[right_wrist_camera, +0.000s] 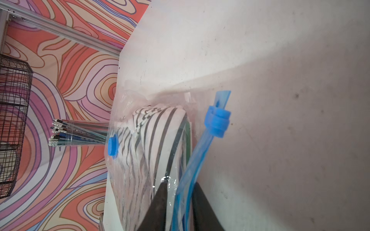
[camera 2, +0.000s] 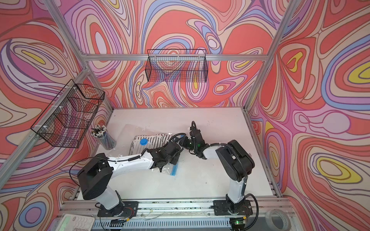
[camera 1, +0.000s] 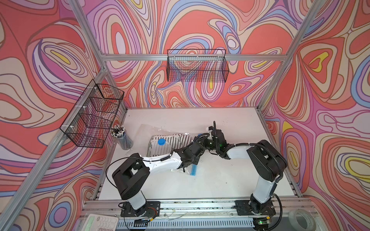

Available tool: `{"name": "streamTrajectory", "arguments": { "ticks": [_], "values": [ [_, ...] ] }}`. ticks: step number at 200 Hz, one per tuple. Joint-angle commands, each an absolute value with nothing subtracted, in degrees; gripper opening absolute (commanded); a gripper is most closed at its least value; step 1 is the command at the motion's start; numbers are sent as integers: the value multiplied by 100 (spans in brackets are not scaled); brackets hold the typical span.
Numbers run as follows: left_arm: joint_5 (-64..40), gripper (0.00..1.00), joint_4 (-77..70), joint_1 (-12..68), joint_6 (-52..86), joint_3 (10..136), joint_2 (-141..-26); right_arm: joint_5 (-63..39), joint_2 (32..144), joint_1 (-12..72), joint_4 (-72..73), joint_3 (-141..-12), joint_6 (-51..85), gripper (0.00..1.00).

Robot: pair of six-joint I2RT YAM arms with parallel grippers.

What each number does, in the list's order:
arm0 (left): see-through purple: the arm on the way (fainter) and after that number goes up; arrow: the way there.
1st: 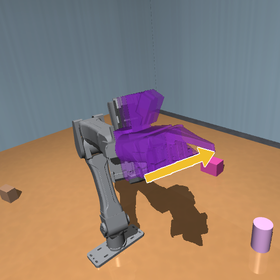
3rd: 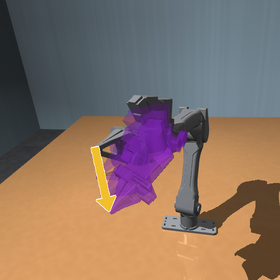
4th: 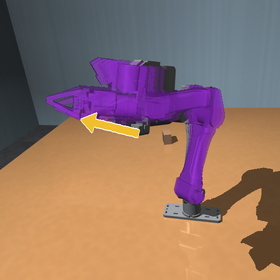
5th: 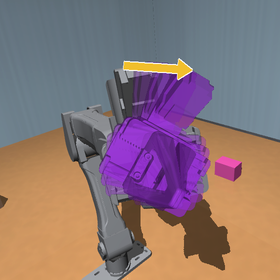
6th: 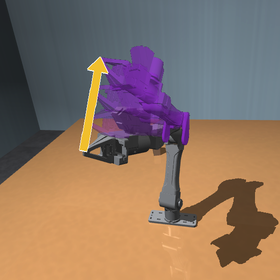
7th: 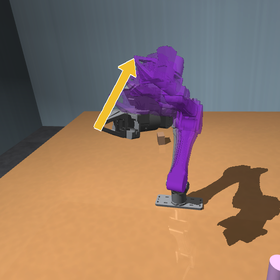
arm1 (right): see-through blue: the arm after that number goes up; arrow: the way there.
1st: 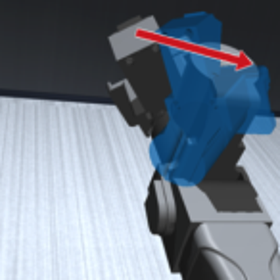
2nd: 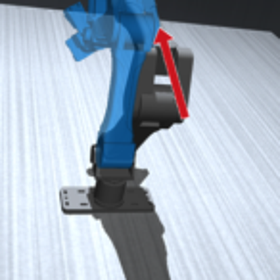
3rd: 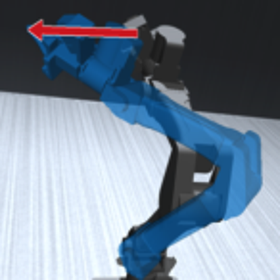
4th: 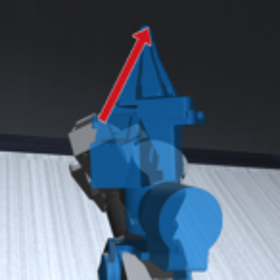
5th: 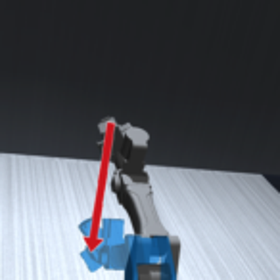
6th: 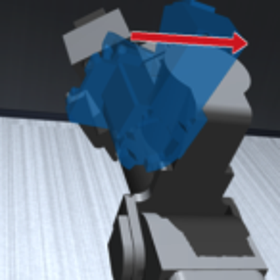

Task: Take the tank top out of the vacuum bag
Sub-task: Open the vacuum bag at the center of the board.

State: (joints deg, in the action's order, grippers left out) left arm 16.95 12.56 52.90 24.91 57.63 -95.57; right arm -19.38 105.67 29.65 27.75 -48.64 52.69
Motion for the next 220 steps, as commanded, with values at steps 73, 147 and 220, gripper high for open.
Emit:
{"name": "streamTrajectory", "arguments": {
  "ticks": [73,147,220],
  "values": [
    [2519,28,1477,5326,2867,6224,-10134,-2029,10545,2841,2939,-4746,5366,23],
    [3335,0,2281,5324,2677,6803,-9975,-1862,10132,2675,2886,-4318,5317,43],
    [3435,0,2440,5309,2654,7049,-9615,-1641,9547,2698,2741,-3674,5289,55]
  ]
}}
